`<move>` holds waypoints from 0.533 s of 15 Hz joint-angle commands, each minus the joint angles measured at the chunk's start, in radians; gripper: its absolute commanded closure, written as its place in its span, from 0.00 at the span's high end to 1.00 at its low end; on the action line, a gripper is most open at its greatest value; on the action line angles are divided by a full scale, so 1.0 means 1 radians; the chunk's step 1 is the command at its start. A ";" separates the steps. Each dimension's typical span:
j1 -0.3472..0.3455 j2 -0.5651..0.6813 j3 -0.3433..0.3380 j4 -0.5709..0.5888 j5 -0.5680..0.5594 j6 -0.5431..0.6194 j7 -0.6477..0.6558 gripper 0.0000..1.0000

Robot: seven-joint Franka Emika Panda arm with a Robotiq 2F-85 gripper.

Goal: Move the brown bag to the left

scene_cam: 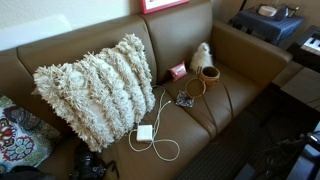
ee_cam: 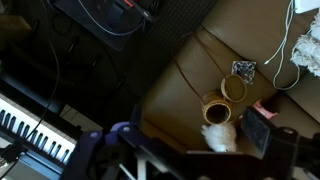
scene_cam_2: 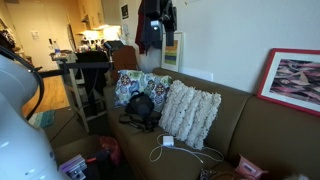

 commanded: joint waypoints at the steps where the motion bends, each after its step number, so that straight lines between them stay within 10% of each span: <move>1: -0.017 0.075 -0.012 0.067 -0.001 0.011 -0.006 1.00; 8: -0.038 0.321 -0.067 0.250 0.017 -0.005 0.043 1.00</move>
